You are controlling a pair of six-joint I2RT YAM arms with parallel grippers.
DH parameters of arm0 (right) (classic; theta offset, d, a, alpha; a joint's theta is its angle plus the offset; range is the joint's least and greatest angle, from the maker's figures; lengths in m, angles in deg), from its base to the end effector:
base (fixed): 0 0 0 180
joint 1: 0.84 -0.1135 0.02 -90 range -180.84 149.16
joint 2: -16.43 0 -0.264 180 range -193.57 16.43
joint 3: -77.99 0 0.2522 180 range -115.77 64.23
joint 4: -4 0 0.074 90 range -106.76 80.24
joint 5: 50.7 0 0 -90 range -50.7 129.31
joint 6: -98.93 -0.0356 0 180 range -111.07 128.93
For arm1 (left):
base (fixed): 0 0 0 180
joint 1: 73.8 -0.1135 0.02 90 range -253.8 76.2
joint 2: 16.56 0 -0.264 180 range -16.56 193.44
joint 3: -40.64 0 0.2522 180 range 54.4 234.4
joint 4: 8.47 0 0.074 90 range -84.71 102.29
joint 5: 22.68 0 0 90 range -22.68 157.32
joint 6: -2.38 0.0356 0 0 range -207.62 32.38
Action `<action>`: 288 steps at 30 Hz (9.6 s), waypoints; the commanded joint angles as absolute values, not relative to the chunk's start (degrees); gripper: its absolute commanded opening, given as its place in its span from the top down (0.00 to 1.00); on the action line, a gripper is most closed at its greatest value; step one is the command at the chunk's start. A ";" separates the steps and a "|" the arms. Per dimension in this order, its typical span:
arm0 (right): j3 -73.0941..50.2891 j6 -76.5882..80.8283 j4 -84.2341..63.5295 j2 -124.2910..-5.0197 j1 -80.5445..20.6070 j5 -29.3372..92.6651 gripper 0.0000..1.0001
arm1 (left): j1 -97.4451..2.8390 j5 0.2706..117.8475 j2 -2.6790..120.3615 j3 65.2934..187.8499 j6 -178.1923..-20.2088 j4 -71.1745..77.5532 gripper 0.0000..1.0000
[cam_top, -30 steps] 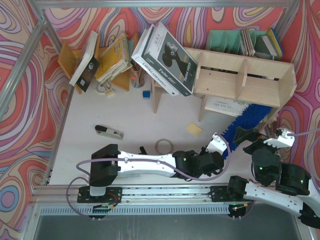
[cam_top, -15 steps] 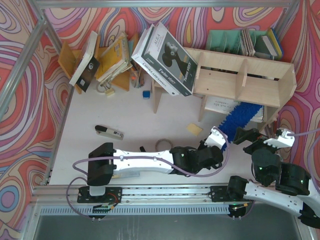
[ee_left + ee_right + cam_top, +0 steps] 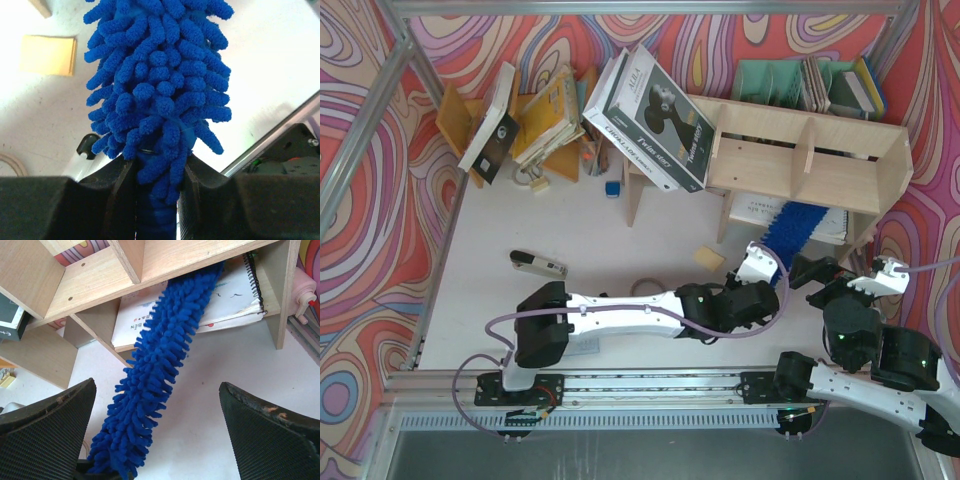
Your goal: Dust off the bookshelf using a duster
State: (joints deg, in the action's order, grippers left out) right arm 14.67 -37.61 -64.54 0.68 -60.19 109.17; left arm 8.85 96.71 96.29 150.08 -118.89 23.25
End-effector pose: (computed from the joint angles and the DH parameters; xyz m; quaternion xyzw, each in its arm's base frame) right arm 0.0372 -0.0028 0.3404 0.2471 0.7075 0.0864 0.6565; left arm 0.0762 -0.4541 0.2814 0.2668 0.8243 -0.2508 0.4317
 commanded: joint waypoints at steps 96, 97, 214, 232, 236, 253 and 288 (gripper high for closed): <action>13.70 -39.82 -66.66 0.42 -60.52 110.98 0.01 | 16.82 110.09 86.72 137.25 -130.41 31.59 1.00; 13.69 -39.83 -66.70 0.50 -60.52 111.02 0.01 | 16.86 109.31 87.74 138.45 -129.36 31.50 1.00; 13.56 -41.51 -67.68 1.74 -60.52 111.18 0.01 | 19.44 125.81 91.39 145.43 -130.97 61.26 1.00; 13.61 -41.66 -67.76 2.10 -60.54 111.15 0.01 | 20.42 118.79 92.86 146.93 -121.63 44.92 1.00; 13.61 -41.71 -67.84 2.23 -60.52 111.10 0.01 | 19.76 123.30 88.15 140.65 -127.37 46.62 1.00; 13.69 -41.79 -67.74 2.88 -60.52 111.15 0.01 | 18.31 110.64 100.91 153.31 -113.95 34.79 1.00; 13.54 -42.11 -68.15 2.04 -60.52 111.28 0.01 | 18.09 106.50 100.98 148.19 -105.15 23.84 1.00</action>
State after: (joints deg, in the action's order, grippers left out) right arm 14.67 -40.89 -67.10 2.25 -60.19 109.78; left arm 17.96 108.86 101.71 146.30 -107.94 27.64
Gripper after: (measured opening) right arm 0.987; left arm 0.351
